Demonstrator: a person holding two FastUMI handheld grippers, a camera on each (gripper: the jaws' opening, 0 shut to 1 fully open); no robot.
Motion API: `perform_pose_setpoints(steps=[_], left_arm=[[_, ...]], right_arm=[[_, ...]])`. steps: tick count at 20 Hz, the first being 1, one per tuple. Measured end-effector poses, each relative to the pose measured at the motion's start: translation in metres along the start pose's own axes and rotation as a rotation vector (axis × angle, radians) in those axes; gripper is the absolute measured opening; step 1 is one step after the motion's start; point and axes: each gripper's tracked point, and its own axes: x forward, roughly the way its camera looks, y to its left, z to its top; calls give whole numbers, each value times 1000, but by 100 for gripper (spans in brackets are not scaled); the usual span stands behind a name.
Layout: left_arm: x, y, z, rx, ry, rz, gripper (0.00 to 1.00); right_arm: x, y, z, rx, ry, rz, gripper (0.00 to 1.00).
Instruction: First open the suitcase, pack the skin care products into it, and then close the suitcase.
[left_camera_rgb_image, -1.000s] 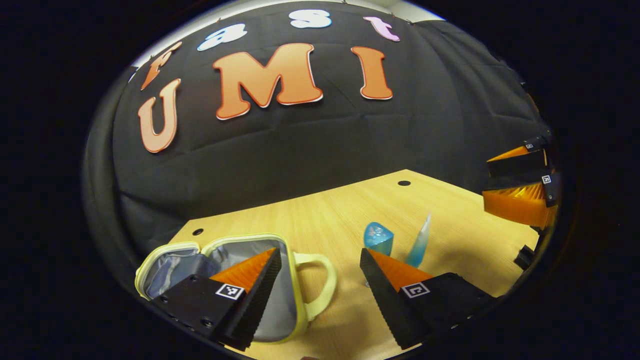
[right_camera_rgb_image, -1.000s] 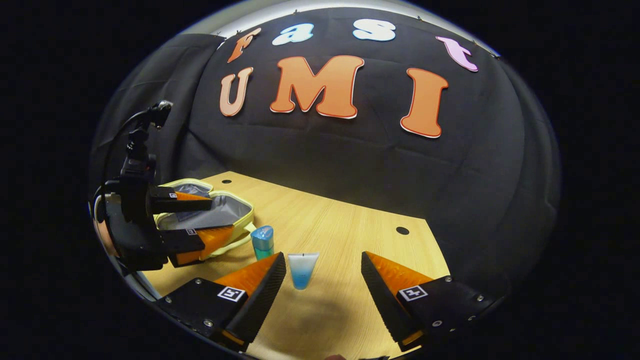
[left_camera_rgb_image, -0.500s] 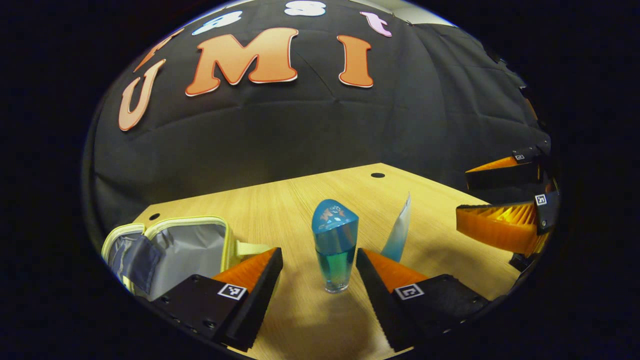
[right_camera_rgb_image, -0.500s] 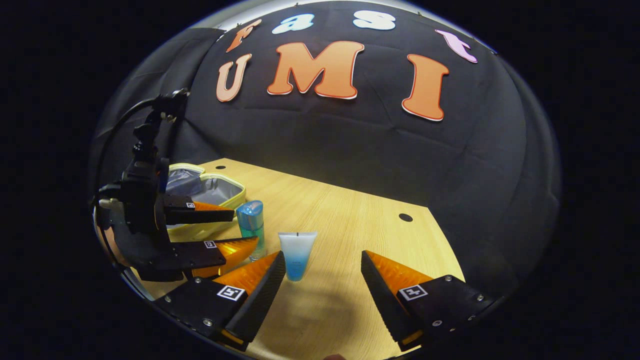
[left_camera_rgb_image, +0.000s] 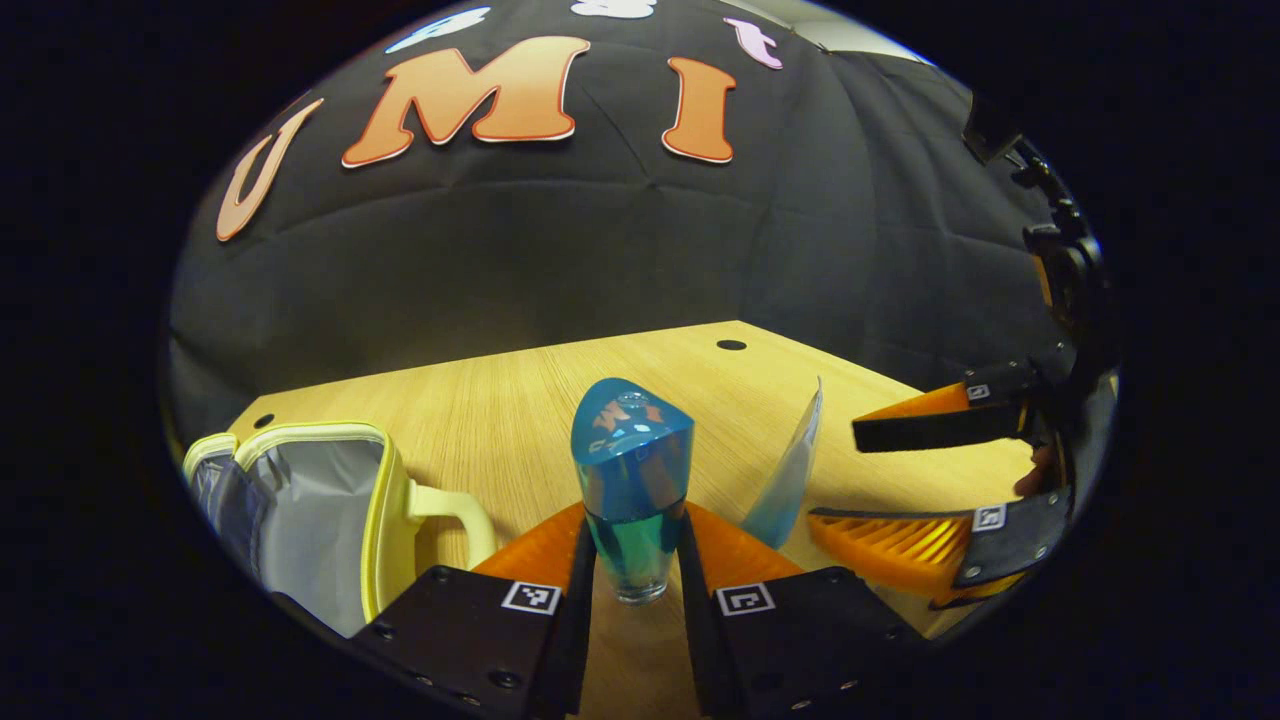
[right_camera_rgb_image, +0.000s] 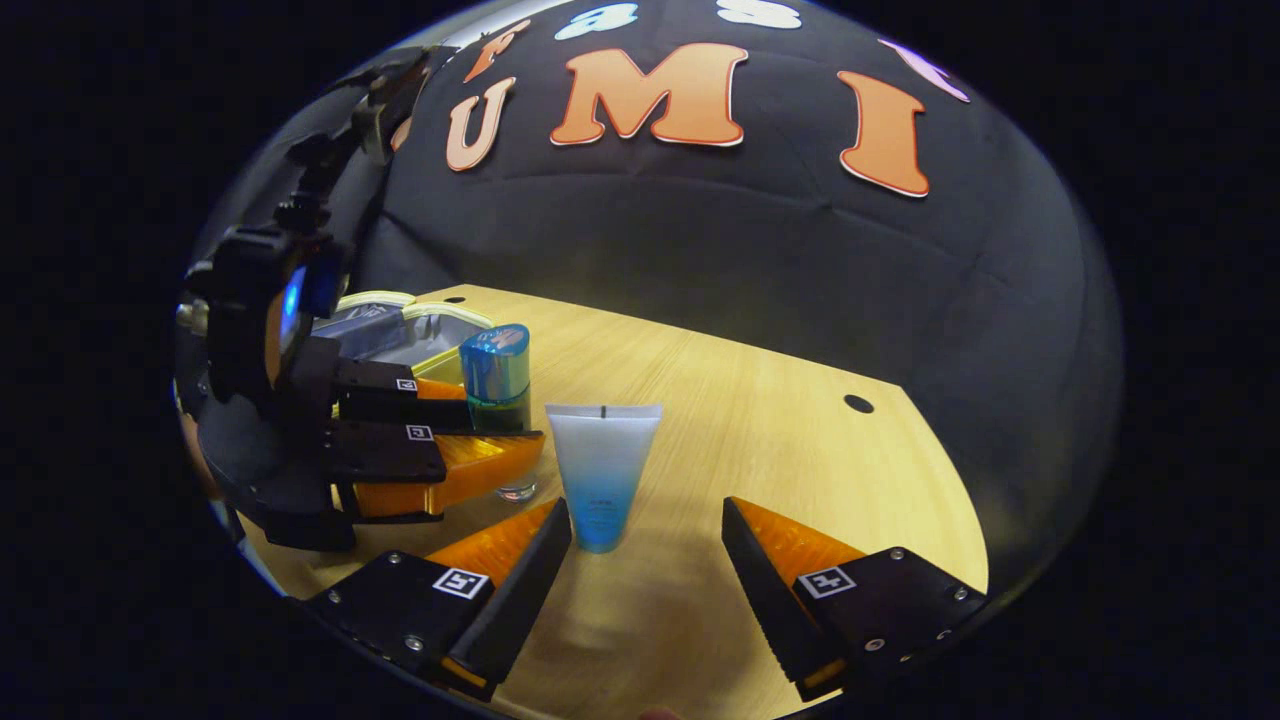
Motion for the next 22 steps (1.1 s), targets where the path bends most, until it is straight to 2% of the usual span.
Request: perform_pose_setpoints(steps=[3,6,8,13,14,22], left_arm=[[-6,4,16,-1,-16,17,42],[-16,12,36,-18,-43,45,43],[-26,22,48,-20,-60,74,42],[-52,55,58,-56,-61,157,40],[-56,54,57,-84,-49,166,42],[-99,109,77,-55,-30,322,42]], right_arm=[[12,8,-4,-29,7,33,96],[21,17,-6,-9,13,74,96],[25,23,-8,19,16,95,89],[29,31,-8,65,27,126,54],[30,31,-7,66,34,125,53],[3,38,42,61,-11,167,52]])
